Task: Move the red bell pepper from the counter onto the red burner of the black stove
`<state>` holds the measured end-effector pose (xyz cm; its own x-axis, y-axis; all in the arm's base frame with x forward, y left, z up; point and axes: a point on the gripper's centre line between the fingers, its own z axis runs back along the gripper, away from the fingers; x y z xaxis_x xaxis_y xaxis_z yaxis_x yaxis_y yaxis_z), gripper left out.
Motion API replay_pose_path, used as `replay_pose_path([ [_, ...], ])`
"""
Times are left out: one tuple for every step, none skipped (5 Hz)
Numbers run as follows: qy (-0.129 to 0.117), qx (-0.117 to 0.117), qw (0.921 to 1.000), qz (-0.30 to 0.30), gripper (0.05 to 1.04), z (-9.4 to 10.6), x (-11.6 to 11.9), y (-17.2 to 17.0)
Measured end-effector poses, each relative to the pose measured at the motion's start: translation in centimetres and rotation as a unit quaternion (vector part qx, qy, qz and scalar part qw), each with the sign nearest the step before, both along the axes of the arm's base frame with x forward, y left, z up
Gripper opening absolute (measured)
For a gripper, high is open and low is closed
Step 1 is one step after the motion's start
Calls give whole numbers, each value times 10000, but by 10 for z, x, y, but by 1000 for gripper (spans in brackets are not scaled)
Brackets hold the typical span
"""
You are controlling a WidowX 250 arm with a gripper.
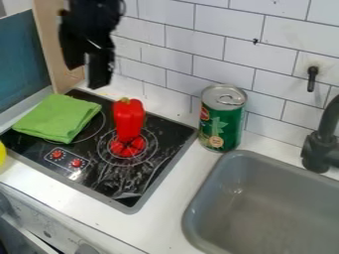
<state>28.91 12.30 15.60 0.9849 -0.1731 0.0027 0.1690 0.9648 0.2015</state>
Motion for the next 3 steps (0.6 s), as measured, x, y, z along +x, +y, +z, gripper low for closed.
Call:
replay_pose_path([
  [568,-149,9965,591,1003,-21,-45,49],
  [927,-757,9870,1072,1003,-57,-75,89],
  [774,-779,9861,1249,1003,-57,-79,97],
])
